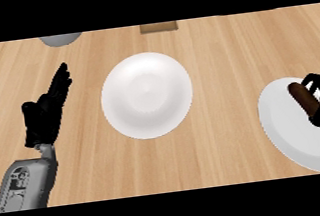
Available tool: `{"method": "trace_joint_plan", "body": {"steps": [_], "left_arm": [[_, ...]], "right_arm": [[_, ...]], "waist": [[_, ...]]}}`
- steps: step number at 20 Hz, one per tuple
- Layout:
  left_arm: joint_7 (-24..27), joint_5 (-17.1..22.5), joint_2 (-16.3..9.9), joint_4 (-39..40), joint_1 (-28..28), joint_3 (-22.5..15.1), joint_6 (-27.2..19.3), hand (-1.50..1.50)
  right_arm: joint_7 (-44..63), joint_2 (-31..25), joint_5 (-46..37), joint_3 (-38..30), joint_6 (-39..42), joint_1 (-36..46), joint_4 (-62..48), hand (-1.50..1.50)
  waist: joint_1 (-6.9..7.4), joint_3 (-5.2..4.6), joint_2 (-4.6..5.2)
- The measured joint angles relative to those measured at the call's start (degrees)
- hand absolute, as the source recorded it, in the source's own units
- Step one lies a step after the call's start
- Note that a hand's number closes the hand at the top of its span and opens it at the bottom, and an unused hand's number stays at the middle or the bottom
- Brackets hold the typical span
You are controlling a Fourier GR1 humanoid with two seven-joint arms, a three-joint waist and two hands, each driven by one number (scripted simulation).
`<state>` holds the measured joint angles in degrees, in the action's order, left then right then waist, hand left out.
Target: Pick the sweet potato from the plate and place it in the plate
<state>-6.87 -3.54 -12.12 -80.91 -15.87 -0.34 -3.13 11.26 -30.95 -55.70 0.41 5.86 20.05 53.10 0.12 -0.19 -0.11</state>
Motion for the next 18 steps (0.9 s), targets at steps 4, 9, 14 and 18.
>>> {"method": "trace_joint_plan", "body": {"steps": [4, 9, 14, 18], "left_arm": [[0.37, -1.03, 0.95, -0.81, 1.45, -0.15, -0.41, 0.00], [0.58, -0.68, 0.25, -0.58, 2.21, 1.05, -0.22, 0.00], [1.21, -0.22, -0.55, -1.26, 3.89, 1.93, 0.22, 0.00], [0.51, -0.29, -0.46, -2.11, 3.65, 1.76, 0.24, 0.00]], "right_arm": [[0.06, 0.87, -0.05, -1.07, -1.87, -2.51, 4.39, 1.50], [11.80, 10.47, -1.40, 1.40, -5.32, -10.99, 17.83, 1.50], [21.91, 19.24, -6.96, 7.50, -11.00, -17.79, 34.36, 1.50], [26.17, 22.62, -14.00, 14.05, -14.23, -21.13, 47.51, 1.50]], "waist": [[-0.21, 0.09, 0.00], [-2.00, -0.53, -0.93], [-2.47, -0.31, -1.06], [-2.21, -0.08, -0.89]]}}
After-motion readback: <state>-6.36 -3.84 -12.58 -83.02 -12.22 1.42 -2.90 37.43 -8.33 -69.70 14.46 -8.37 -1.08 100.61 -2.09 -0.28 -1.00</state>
